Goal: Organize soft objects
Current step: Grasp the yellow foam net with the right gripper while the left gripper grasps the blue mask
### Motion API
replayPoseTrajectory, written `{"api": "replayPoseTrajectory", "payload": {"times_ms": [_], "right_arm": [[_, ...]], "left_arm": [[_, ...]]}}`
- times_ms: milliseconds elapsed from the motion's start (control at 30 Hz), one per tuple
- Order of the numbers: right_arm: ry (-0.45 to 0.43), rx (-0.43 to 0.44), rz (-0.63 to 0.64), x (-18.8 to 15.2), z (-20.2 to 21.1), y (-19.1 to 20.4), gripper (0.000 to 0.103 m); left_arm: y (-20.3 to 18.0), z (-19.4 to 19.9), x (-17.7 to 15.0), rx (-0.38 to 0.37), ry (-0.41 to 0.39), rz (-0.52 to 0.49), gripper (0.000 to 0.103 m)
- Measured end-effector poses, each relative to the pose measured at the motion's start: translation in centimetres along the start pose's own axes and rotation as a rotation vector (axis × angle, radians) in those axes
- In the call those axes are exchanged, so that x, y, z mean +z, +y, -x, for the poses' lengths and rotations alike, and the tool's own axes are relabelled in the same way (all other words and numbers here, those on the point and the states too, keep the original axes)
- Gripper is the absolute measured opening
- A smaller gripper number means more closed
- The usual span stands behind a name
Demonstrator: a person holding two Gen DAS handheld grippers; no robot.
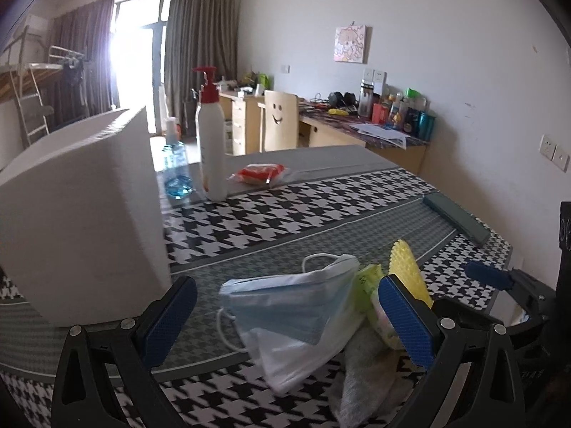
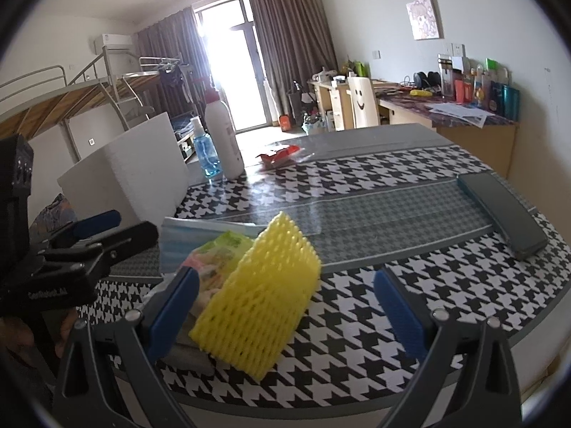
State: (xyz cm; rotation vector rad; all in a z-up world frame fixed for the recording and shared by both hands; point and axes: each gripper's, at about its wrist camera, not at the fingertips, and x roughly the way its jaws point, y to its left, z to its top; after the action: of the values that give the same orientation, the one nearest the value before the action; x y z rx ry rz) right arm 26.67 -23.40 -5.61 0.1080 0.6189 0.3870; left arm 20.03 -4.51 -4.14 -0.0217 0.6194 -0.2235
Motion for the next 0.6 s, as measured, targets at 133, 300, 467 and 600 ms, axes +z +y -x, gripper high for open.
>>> {"api": "replayPoseTrajectory", "payload": {"times_ms": [133,300,467,600], "right_arm": [[0.007,-0.001,-0.006,-0.2,-0.2,-0.4,0.100],[0.013,0.000,-0.018,-0.2,-0.3,-1.1,0.100],[0.021,0.006,-0.015,-0.1,-0.4,-1.1,0.100],[0.034,0.007,-0.010,-0.1,-0.8,-1.2,0.100]], "left_arm": [[-0.1,-0.9,0.2,-0.002,0.015,0.004,0.101],[0.8,-2.0,0.4,-0.037,0.024,0.071,0.096],[1.5,-3.4,0.3,-0.063,0.068,0.129,0.082],[1.0,-3.9,0.0,-0.073,0.095,0.091,0.065]]}}
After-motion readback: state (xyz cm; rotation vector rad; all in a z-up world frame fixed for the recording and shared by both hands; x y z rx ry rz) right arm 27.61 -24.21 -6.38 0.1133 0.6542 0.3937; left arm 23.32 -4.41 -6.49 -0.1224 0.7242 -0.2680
